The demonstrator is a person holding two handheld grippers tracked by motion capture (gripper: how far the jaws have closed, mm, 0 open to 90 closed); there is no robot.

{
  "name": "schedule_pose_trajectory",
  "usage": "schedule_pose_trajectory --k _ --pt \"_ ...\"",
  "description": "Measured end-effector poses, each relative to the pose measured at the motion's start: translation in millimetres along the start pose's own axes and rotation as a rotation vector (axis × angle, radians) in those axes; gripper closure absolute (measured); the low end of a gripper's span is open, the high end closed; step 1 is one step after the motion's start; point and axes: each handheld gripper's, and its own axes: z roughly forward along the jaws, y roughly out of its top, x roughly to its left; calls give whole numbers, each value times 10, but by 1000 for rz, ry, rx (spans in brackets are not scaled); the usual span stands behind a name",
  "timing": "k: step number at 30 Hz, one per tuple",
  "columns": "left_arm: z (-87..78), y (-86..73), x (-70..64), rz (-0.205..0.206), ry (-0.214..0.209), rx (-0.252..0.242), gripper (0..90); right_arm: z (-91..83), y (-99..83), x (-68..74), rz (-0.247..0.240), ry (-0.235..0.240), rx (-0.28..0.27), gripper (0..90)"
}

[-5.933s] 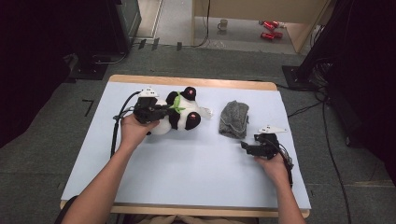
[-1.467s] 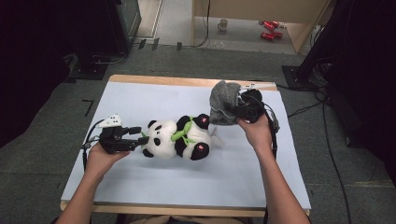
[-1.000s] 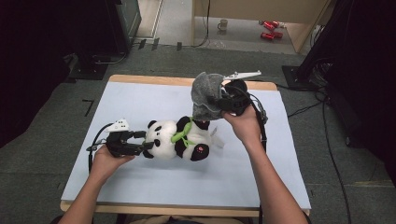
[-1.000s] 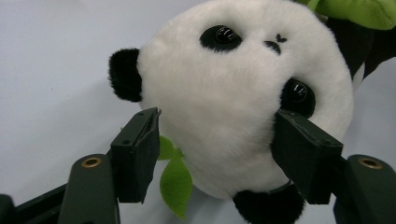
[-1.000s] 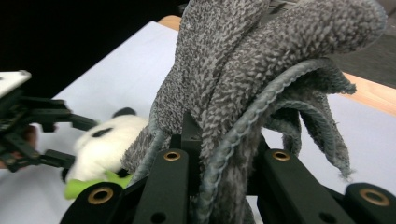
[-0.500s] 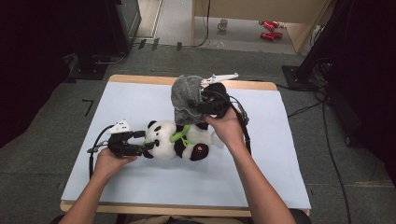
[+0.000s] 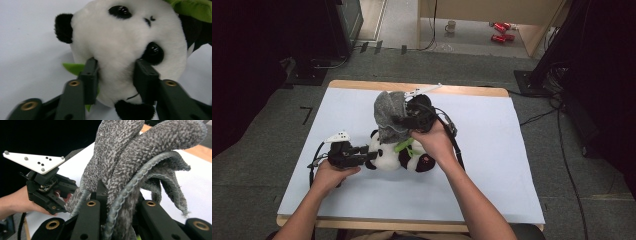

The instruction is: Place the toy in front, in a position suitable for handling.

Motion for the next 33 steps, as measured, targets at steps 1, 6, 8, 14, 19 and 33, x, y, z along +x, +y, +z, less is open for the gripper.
schedule_pose_trajectory --k 1,6,8,14,19,33 --pt "5 13 -25 8 11 4 643 37 11 22 2 5 8 777" --pt "-8 48 -103 60 52 8 749 228 61 52 9 13 33 781" --pt "-19 73 -139 88 63 10 773 349 84 59 23 21 58 783" --pt "-42 127 -253 126 64 -29 789 563 96 136 37 54 87 784" --pt "-33 135 -316 147 62 -16 792 732 21 187 -7 -9 175 787" --pt "26 124 -248 115 81 37 791 610 -121 -119 15 -87 241 789"
